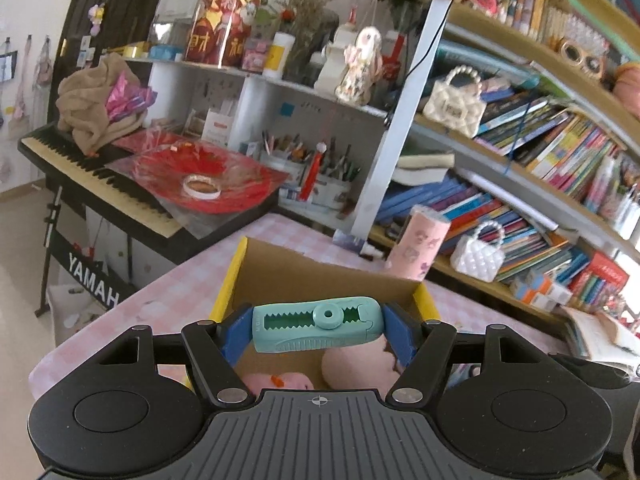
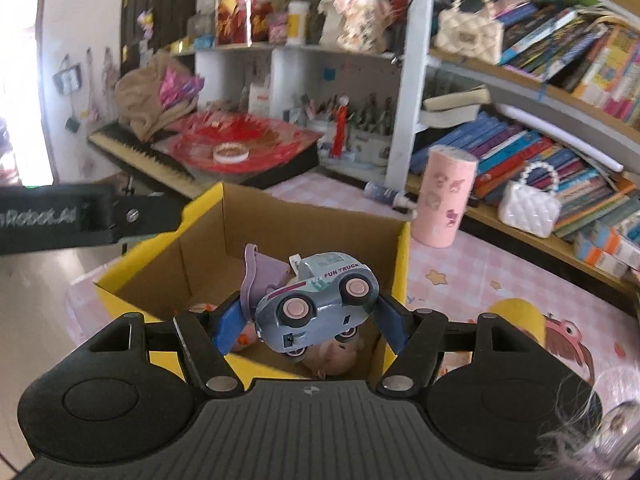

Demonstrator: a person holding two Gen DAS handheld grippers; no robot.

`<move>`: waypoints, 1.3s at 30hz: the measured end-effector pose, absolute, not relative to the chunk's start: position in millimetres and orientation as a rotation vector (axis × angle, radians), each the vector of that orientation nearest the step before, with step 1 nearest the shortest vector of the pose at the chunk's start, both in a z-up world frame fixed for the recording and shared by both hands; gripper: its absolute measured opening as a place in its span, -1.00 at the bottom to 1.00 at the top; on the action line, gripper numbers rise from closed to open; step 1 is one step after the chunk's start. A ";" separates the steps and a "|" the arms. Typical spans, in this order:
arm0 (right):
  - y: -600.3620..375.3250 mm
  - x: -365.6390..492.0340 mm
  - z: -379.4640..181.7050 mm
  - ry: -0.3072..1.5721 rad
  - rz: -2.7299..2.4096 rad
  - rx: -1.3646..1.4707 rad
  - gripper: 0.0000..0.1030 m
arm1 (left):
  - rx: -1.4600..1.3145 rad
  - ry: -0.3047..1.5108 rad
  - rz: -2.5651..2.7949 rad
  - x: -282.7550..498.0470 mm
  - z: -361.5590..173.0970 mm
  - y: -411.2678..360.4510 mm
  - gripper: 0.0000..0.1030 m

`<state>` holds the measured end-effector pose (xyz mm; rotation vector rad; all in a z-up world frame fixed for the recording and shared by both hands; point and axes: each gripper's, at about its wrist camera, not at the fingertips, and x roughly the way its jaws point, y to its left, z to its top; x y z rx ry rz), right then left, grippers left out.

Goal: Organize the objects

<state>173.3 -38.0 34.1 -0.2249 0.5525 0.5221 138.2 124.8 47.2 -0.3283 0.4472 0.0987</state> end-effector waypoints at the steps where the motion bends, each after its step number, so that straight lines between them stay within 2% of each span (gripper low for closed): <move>1: -35.6 180.4 30.1 0.565 0.535 -0.237 0.29 | -0.324 0.458 0.107 146.6 44.3 123.1 0.34; 14: -17.9 254.2 -8.3 0.782 0.690 -0.314 0.30 | -0.269 0.626 0.155 215.0 13.1 108.9 0.34; 29: -2.4 264.5 -17.9 0.778 0.771 -0.460 0.30 | -0.235 0.747 0.185 237.0 -7.3 108.4 0.35; 32: -1.7 264.2 -18.5 0.779 0.768 -0.467 0.32 | -0.230 0.746 0.176 236.0 -7.1 107.6 0.39; 35: -1.7 263.8 -18.3 0.776 0.764 -0.464 0.29 | -0.223 0.736 0.177 232.9 -6.1 106.0 0.55; 39: -8.4 258.2 -15.1 0.733 0.748 -0.418 0.41 | -0.229 0.677 0.177 221.0 3.5 104.7 0.65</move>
